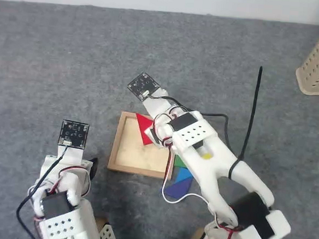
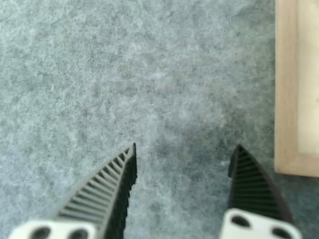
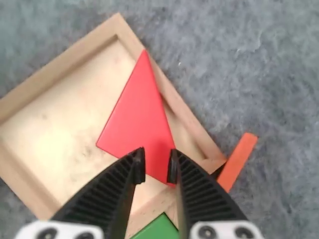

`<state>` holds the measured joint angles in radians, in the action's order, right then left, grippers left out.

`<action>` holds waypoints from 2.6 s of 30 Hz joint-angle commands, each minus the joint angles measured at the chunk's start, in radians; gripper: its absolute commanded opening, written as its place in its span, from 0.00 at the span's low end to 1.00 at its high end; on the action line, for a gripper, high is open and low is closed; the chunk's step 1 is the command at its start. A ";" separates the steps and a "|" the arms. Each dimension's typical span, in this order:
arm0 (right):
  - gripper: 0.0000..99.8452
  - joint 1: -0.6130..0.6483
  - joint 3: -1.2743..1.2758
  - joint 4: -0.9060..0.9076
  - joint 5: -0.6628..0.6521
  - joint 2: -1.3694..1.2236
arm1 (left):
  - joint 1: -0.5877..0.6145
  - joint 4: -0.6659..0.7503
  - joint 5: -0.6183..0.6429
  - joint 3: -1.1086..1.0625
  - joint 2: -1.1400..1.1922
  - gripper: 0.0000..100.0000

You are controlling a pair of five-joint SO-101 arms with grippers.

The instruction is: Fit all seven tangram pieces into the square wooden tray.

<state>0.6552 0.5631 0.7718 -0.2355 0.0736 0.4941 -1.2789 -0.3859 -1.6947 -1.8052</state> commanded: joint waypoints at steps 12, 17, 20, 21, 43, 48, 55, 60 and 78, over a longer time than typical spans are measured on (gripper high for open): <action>0.07 0.039 -0.098 -0.062 0.000 -0.179 | 0.002 -0.005 -0.011 0.008 -0.015 0.28; 0.07 0.027 -0.166 -0.050 -0.002 -0.251 | 0.002 -0.005 -0.011 0.008 -0.015 0.28; 0.07 -0.002 -0.199 -0.050 -0.002 -0.295 | 0.003 -0.005 -0.011 0.008 -0.015 0.28; 0.07 -0.018 -0.209 -0.050 -0.011 -0.309 | 0.003 -0.005 -0.011 0.008 -0.015 0.28; 0.07 -0.140 -0.224 0.226 0.110 0.044 | 0.003 -0.005 -0.011 0.008 -0.015 0.28; 0.07 -0.073 -0.117 0.208 0.121 0.005 | 0.003 -0.005 -0.011 0.008 -0.015 0.28; 0.07 -0.021 -0.130 0.203 0.121 -0.174 | 0.003 -0.005 -0.011 0.008 -0.015 0.28; 0.07 -0.024 -0.141 0.203 0.123 -0.239 | 0.003 -0.005 -0.011 0.008 -0.015 0.28; 0.17 -0.094 -0.164 0.300 0.164 -0.249 | 0.003 -0.005 -0.011 0.008 -0.015 0.28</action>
<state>0.5999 0.3989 1.0434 -0.0836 -0.1672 0.4941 -1.2789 -0.3859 -1.6947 -1.8052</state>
